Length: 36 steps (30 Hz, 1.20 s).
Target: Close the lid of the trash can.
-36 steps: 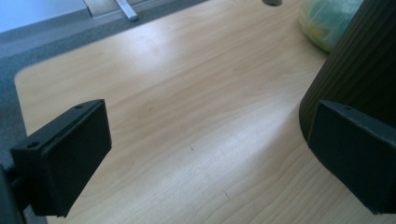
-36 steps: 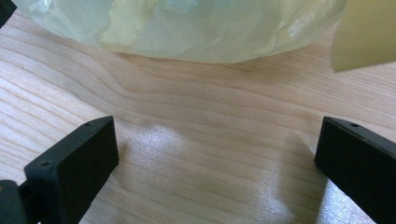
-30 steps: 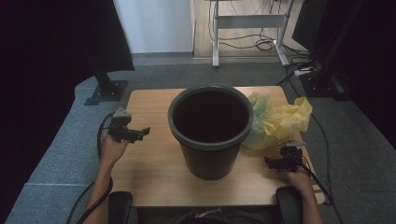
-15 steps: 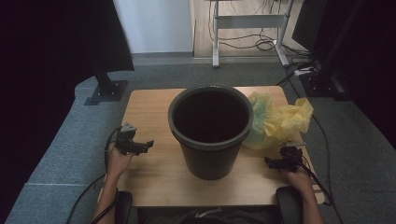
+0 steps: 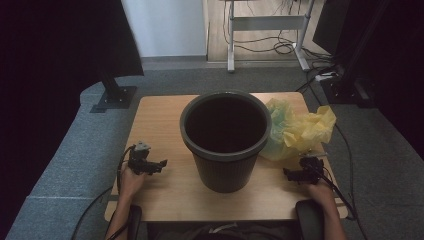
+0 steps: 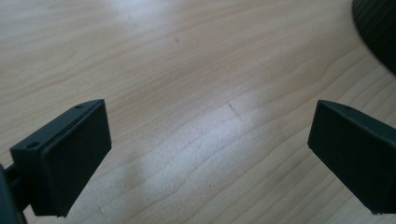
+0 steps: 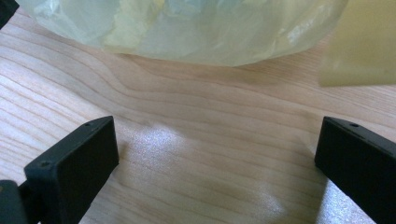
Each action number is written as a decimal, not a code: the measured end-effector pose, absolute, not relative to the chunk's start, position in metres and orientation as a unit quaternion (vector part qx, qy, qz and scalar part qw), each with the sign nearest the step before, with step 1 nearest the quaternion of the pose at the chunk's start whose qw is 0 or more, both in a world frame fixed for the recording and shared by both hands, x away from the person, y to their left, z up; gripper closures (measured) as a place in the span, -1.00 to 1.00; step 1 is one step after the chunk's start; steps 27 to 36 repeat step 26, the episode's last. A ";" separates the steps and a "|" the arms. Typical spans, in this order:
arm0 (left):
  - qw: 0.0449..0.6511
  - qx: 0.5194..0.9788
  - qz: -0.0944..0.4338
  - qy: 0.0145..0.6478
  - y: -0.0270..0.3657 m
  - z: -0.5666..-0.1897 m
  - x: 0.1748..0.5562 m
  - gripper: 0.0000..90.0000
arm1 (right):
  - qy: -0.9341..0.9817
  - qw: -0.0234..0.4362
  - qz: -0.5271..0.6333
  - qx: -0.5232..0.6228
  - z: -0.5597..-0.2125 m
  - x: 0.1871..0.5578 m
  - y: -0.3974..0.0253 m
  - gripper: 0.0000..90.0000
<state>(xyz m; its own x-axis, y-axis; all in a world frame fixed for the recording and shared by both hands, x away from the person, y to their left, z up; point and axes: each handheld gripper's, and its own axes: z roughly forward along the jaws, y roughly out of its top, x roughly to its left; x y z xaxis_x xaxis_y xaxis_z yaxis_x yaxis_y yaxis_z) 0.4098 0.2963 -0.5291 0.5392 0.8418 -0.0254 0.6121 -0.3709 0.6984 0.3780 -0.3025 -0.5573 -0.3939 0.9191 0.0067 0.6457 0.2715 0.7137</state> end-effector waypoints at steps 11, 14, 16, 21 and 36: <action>0.296 0.834 0.166 0.436 0.290 -0.544 0.411 -1.00 | 0.769 0.210 0.324 0.509 -0.557 0.378 -0.302 -1.00; 0.307 0.829 0.154 0.442 0.293 -0.546 0.412 -1.00 | 0.768 0.210 0.324 0.510 -0.557 0.378 -0.302 -1.00; 0.307 0.828 0.156 0.442 0.294 -0.547 0.412 -1.00 | 0.768 0.210 0.324 0.511 -0.557 0.378 -0.302 -1.00; 0.307 0.828 0.155 0.443 0.294 -0.546 0.412 -1.00 | 0.768 0.209 0.323 0.513 -0.557 0.377 -0.302 -1.00; 0.306 0.827 0.156 0.444 0.293 -0.546 0.412 -1.00 | 0.768 0.211 0.324 0.510 -0.557 0.377 -0.302 -1.00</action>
